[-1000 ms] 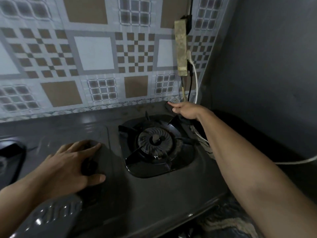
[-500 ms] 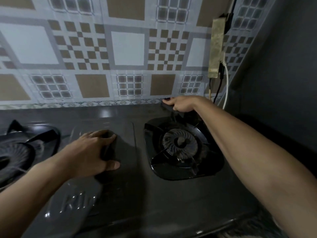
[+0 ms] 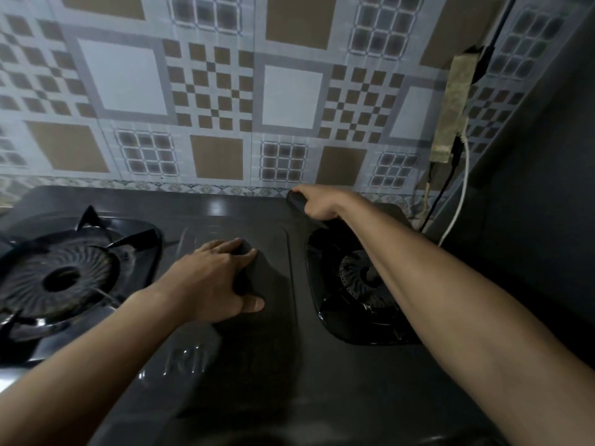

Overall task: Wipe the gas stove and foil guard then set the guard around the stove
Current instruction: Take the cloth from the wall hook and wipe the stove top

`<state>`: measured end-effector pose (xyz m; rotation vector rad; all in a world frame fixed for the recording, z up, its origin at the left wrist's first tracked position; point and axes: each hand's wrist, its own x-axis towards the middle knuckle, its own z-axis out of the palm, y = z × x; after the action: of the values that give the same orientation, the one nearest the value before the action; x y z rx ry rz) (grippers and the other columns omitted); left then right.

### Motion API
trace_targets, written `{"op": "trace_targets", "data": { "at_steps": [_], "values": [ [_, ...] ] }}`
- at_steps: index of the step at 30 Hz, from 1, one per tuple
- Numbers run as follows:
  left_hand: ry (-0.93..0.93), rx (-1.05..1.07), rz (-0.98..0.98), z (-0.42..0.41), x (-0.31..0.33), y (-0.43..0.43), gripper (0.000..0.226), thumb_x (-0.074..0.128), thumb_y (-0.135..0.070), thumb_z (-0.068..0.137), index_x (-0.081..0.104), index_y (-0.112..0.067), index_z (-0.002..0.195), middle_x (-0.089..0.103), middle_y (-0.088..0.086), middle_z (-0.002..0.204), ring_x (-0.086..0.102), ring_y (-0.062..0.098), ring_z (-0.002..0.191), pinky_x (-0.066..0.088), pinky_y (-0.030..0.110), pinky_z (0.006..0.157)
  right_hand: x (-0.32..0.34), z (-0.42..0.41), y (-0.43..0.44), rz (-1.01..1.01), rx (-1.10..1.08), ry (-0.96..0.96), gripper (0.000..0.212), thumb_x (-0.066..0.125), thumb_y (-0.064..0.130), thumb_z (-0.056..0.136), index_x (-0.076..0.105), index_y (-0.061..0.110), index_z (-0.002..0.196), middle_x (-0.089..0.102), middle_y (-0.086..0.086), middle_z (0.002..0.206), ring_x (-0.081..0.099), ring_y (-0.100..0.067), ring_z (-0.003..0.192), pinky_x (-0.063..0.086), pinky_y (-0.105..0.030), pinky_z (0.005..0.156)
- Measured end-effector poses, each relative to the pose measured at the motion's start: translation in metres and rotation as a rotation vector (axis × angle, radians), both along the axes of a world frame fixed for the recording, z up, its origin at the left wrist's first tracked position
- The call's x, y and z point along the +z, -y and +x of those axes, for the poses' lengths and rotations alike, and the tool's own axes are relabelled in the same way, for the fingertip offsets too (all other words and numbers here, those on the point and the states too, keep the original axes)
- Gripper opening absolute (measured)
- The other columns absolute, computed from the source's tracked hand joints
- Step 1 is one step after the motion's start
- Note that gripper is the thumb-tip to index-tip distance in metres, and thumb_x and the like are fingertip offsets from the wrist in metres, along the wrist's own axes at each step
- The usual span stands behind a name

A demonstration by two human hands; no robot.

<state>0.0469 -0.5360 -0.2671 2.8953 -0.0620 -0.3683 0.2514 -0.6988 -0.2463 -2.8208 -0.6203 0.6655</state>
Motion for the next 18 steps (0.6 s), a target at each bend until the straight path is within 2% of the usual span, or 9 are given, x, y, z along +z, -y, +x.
{"op": "trace_targets", "data": {
  "at_steps": [2,4,7,9,10,12,15,17,18],
  "values": [
    [0.008,-0.007,-0.014,0.0,-0.001,-0.002,0.099,0.062,-0.073,0.074,0.018,-0.04,0.155,0.01,-0.009,0.166,0.012,0.02,0.152,0.023,0.039,0.12,-0.003,-0.011,-0.015,0.026,-0.032,0.031,0.063,0.042,0.007,0.1,0.016,0.018,0.156,0.037,-0.019,0.152,0.056,-0.027,0.095,0.042,-0.031,0.059],
    [0.042,-0.024,-0.031,-0.002,-0.002,-0.002,0.102,0.064,-0.073,0.072,0.021,-0.035,0.156,0.014,-0.006,0.165,0.016,0.02,0.151,0.024,0.037,0.12,-0.006,-0.023,-0.027,0.045,-0.034,0.054,0.063,0.042,0.006,0.099,0.016,0.017,0.155,0.038,-0.02,0.15,0.056,-0.025,0.088,0.038,-0.031,0.055],
    [0.05,-0.036,-0.094,-0.005,0.006,-0.004,0.089,0.068,-0.062,0.078,0.035,-0.024,0.152,0.032,-0.002,0.16,0.032,0.021,0.145,0.028,0.031,0.114,-0.008,-0.034,-0.033,0.088,-0.006,0.093,0.061,0.045,0.003,0.096,0.03,0.023,0.152,0.036,-0.01,0.154,0.049,-0.03,0.125,0.044,-0.036,0.084],
    [0.024,-0.029,-0.152,-0.006,0.011,-0.012,0.069,0.066,-0.054,0.084,0.049,-0.022,0.143,0.053,0.001,0.142,0.052,0.023,0.126,0.041,0.033,0.105,-0.01,-0.04,-0.033,0.048,0.007,0.114,0.06,0.046,0.015,0.101,0.025,0.03,0.155,0.02,-0.006,0.164,0.027,-0.03,0.146,0.03,-0.04,0.112],
    [0.017,-0.033,-0.155,-0.007,0.013,-0.018,0.06,0.064,-0.052,0.086,0.054,-0.022,0.137,0.06,0.0,0.132,0.058,0.021,0.115,0.046,0.035,0.099,-0.012,-0.044,-0.033,0.016,-0.005,0.112,0.06,0.044,0.019,0.103,0.02,0.033,0.156,0.01,-0.005,0.166,0.017,-0.031,0.15,0.02,-0.042,0.118],
    [0.033,-0.052,-0.119,-0.012,0.013,-0.03,0.049,0.062,-0.049,0.086,0.061,-0.024,0.129,0.064,-0.003,0.122,0.062,0.018,0.103,0.052,0.036,0.091,-0.014,-0.054,-0.039,0.004,-0.037,0.121,0.065,0.039,0.008,0.102,0.017,0.036,0.156,0.004,-0.004,0.166,0.012,-0.033,0.151,0.019,-0.043,0.119],
    [0.12,-0.069,-0.098,-0.023,0.011,-0.046,0.038,0.062,-0.045,0.087,0.065,-0.031,0.122,0.065,-0.01,0.117,0.064,0.013,0.098,0.054,0.032,0.085,-0.005,-0.074,-0.052,0.066,-0.046,0.166,0.072,0.04,-0.007,0.095,0.03,0.033,0.154,0.023,-0.006,0.163,0.036,-0.032,0.14,0.038,-0.036,0.107],
    [0.195,-0.046,-0.115,-0.03,0.011,-0.06,0.032,0.063,-0.041,0.087,0.067,-0.033,0.117,0.066,-0.013,0.112,0.063,0.013,0.096,0.051,0.028,0.081,0.0,-0.086,-0.063,0.079,-0.026,0.17,0.072,0.04,-0.009,0.092,0.037,0.032,0.151,0.031,-0.008,0.158,0.054,-0.029,0.117,0.047,-0.031,0.082],
    [0.22,-0.025,-0.109,-0.034,0.013,-0.068,0.031,0.062,-0.042,0.085,0.067,-0.034,0.115,0.067,-0.012,0.109,0.063,0.014,0.095,0.051,0.029,0.08,0.002,-0.093,-0.07,0.085,-0.015,0.165,0.072,0.04,-0.01,0.092,0.039,0.032,0.15,0.033,-0.009,0.157,0.057,-0.027,0.108,0.045,-0.029,0.07]
  ]
}}
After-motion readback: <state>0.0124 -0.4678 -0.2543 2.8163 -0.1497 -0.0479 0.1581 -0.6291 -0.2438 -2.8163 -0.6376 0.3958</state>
